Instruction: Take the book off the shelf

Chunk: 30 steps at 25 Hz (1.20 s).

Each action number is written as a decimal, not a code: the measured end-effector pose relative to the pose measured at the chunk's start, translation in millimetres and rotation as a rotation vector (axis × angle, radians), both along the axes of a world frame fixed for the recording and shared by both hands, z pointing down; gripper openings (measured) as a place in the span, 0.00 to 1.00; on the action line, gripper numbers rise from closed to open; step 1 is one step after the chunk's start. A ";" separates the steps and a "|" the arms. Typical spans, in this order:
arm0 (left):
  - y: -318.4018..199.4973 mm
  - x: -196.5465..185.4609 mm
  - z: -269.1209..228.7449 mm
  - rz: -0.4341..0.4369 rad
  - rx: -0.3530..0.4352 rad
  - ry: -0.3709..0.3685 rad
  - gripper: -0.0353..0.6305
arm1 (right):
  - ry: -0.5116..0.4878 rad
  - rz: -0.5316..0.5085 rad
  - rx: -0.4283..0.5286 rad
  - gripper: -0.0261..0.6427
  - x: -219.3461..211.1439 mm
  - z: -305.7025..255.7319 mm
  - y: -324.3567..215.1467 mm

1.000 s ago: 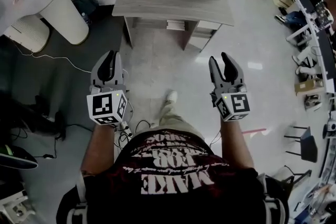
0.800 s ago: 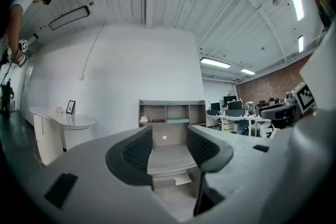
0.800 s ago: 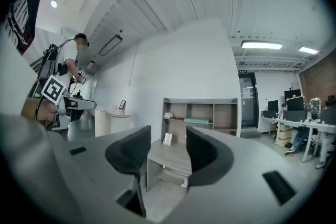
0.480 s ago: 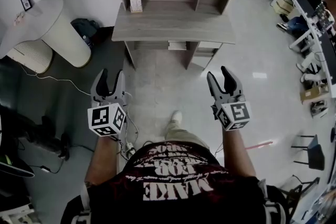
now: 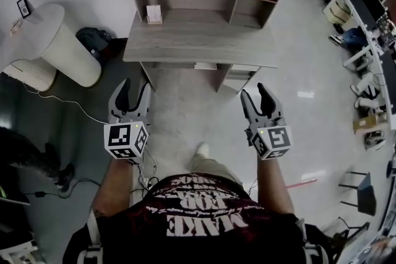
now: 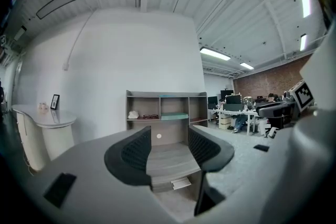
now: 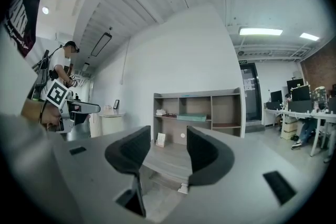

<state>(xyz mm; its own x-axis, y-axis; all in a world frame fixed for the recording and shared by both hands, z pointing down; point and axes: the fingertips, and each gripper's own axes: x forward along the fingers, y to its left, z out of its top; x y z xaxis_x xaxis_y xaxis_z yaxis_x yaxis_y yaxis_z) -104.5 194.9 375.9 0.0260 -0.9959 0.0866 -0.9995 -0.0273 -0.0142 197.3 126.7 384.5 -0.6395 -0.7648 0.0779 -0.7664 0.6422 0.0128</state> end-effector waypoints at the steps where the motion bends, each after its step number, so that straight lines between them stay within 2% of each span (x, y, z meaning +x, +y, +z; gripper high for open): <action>1: -9.9 1.8 -1.7 0.003 0.002 -0.003 0.37 | 0.000 -0.002 -0.004 0.35 0.7 1.0 -9.5; 12: -97.2 1.8 -11.1 -0.038 0.016 0.024 0.37 | 0.005 -0.075 -0.002 0.36 0.0 -5.8 -95.7; 18: -110.5 -6.0 -16.0 -0.090 0.023 0.001 0.37 | 0.010 -0.111 0.013 0.36 -6.5 -10.2 -131.5; 23: -106.2 -16.9 -11.9 -0.123 0.010 -0.012 0.37 | 0.015 -0.133 -0.001 0.36 -17.6 -5.7 -135.4; 30: -131.2 -21.5 0.2 -0.093 -0.017 -0.015 0.37 | 0.024 -0.140 -0.006 0.36 -33.7 0.0 -158.9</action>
<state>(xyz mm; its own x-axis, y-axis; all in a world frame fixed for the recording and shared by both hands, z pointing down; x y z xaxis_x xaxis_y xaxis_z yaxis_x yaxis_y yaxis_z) -126.0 63.7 376.1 -0.0679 -0.9923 0.1032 -0.9974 0.0651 -0.0300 163.6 -32.2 384.4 -0.7376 -0.6679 0.0988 -0.6690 0.7428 0.0262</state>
